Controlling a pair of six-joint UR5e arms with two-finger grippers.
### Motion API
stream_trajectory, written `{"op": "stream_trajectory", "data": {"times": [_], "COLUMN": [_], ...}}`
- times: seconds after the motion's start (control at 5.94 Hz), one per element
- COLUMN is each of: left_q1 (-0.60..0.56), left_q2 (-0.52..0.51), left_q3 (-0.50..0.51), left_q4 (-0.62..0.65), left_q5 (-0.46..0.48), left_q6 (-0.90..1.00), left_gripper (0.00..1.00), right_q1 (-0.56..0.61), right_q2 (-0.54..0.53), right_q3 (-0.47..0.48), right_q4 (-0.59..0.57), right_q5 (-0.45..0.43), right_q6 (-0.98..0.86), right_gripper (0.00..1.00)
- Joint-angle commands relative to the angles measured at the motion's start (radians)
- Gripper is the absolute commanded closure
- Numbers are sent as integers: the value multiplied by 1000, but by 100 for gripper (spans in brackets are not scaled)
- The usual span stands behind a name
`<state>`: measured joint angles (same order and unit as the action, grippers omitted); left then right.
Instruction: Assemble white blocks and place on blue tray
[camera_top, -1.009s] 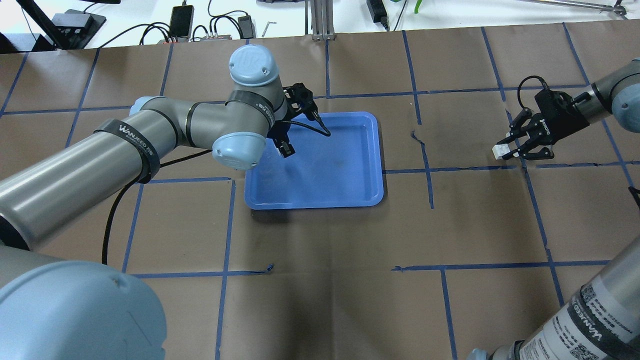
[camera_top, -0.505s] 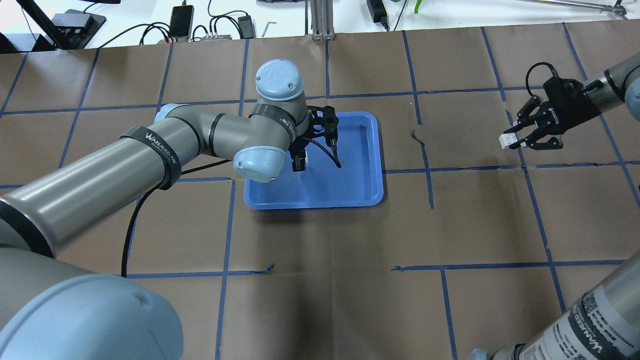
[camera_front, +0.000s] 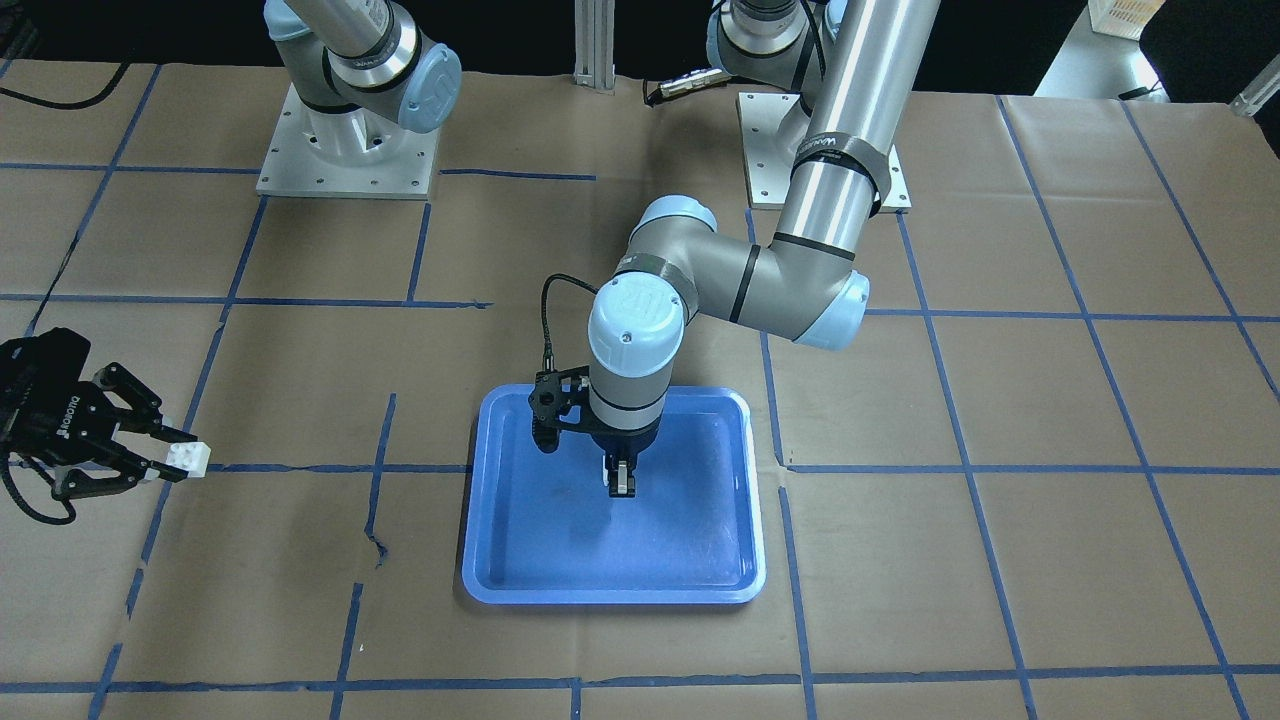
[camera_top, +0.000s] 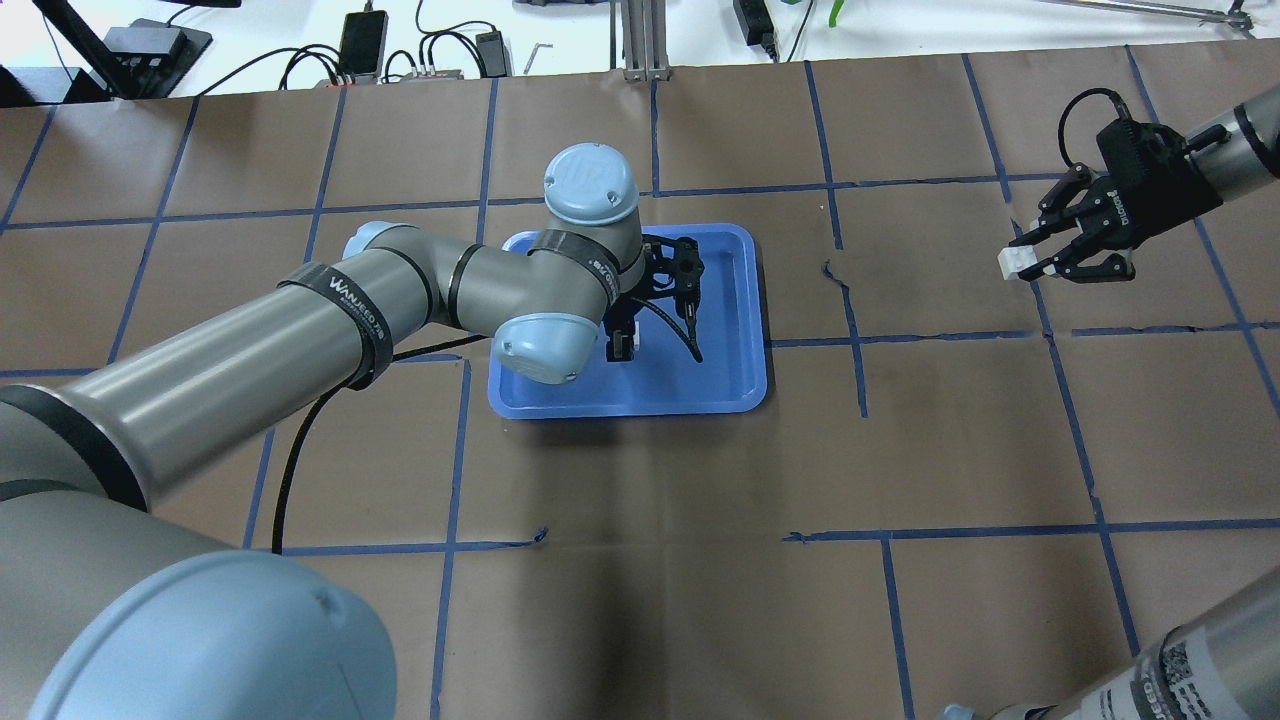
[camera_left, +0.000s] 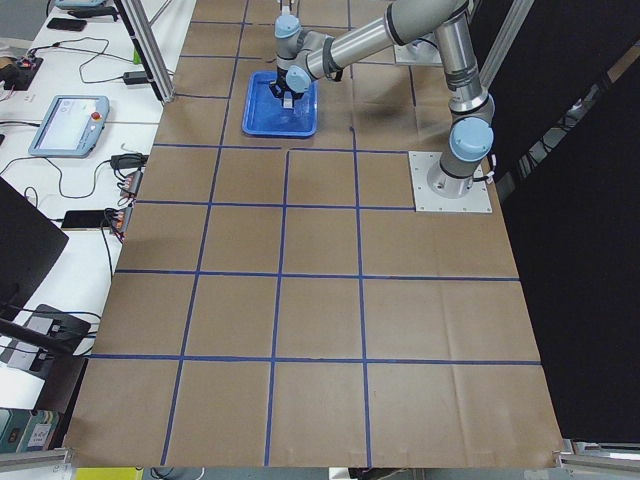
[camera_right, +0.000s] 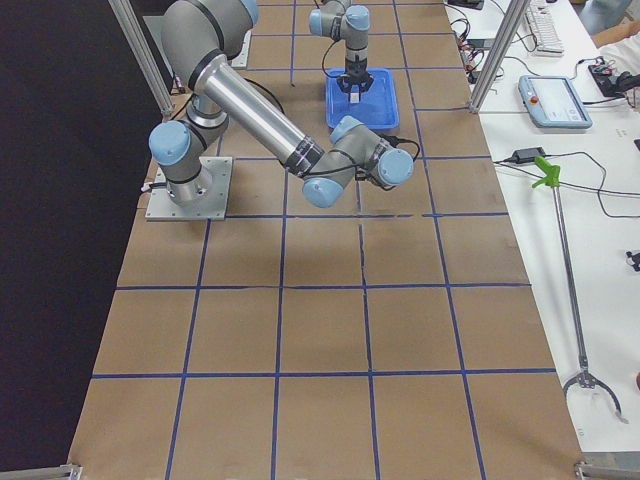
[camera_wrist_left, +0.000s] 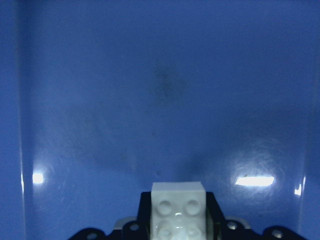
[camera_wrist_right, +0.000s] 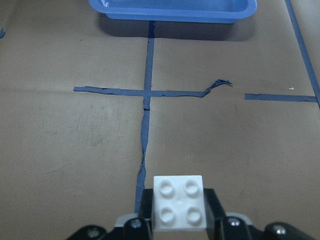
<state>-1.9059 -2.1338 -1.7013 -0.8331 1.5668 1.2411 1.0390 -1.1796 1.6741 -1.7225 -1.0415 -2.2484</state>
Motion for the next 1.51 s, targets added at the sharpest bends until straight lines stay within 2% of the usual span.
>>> {"op": "stream_trajectory", "data": {"times": [0.0,0.17,0.5,0.67,1.01,1.35], "left_q1": [-1,-1,4,21,79,149], "left_q2": [-8,-8,11,38,176,338], "left_q3": [-1,-1,2,2,32,34], "left_q4": [2,-4,-15,-27,-256,-455], "left_q5": [2,1,12,15,16,10], "left_q6": [-3,-3,-3,-2,-2,-3], "left_gripper": [79,3,1,1,1,1], "right_q1": [7,9,36,53,113,229], "right_q2": [-29,-31,-34,-34,-35,-37], "right_q3": [41,42,42,44,41,42], "right_q4": [-6,-3,-9,-9,-18,-124], "right_q5": [14,14,18,87,93,103], "right_q6": [7,48,49,56,128,263], "right_gripper": [64,63,64,64,64,64]}}
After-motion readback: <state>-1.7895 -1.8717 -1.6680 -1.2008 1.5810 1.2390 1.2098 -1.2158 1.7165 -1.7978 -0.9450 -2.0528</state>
